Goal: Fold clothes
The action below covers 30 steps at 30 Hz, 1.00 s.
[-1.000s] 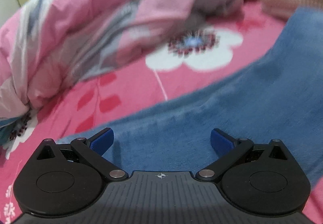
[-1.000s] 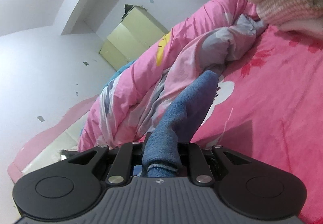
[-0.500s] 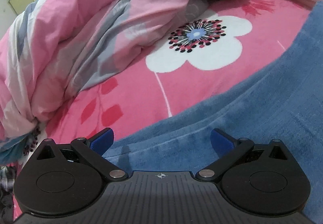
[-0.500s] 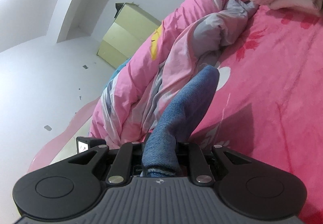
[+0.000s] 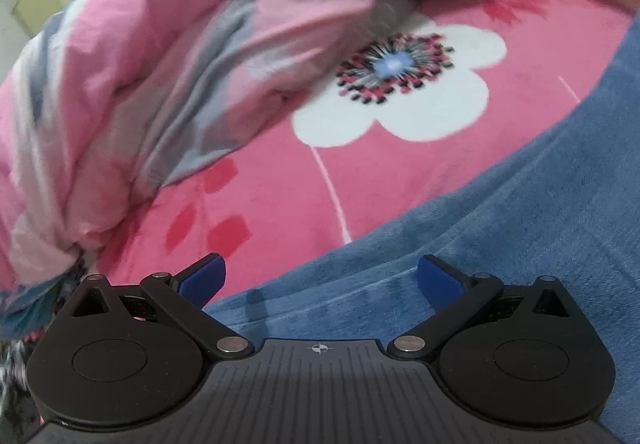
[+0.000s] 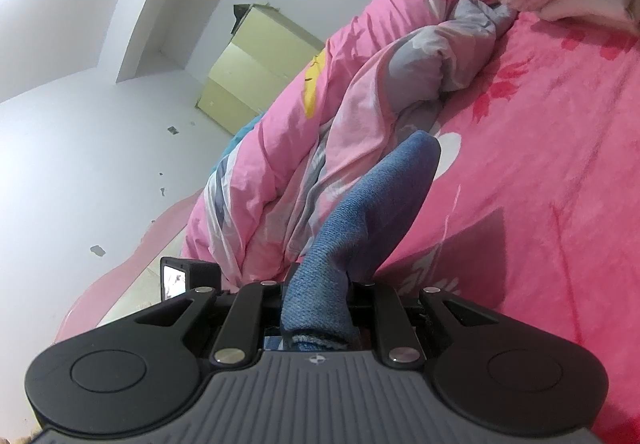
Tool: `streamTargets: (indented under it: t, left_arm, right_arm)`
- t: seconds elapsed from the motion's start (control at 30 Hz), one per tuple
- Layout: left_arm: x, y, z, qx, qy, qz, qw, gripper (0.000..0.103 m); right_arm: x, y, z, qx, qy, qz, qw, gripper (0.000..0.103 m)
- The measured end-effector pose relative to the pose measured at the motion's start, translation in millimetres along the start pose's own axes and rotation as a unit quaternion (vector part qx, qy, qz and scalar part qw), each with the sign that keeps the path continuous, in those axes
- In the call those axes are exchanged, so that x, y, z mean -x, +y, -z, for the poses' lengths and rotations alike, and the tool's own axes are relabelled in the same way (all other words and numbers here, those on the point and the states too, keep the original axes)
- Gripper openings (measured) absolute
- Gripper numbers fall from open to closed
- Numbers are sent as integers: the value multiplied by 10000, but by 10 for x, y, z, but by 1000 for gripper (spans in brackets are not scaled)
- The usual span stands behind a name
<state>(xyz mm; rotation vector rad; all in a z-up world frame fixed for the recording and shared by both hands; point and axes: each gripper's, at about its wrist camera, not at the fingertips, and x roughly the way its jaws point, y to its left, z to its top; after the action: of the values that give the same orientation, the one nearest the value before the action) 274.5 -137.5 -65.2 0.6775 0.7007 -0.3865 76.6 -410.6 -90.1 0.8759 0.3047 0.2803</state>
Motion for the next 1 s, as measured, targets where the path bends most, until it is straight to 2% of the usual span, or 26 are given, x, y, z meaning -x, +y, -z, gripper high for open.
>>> streamTargets:
  t: [0.07, 0.2, 0.33, 0.47, 0.67, 0.83, 1.0]
  left_arm:
    - [62, 68, -25, 168, 42, -3, 9999, 101]
    - [381, 95, 45, 347, -281, 82, 9990, 101]
    - [607, -78, 191, 252, -434, 205, 9985, 102]
    - [579, -283, 341, 58, -390, 213, 9990, 102]
    - [702, -234, 491, 471, -527, 110, 9974, 102]
    - [851, -190, 684, 404, -683, -233, 9966, 103]
    - [817, -199, 791, 551, -746, 9, 9957, 103]
  right_arm:
    - [5, 2, -1, 5, -2, -13, 10000, 16]
    - [8, -6, -3, -13, 9, -19, 10000, 16]
    - [9, -17, -4, -63, 7, -21, 10000, 16]
    - [9, -12, 4, -38, 0, -5, 10000, 16]
    - [8, -24, 11, -60, -9, 18, 10000, 16]
    - [10, -24, 12, -35, -16, 15, 10000, 16]
    - [3, -13, 16, -2, -25, 48, 10000, 16]
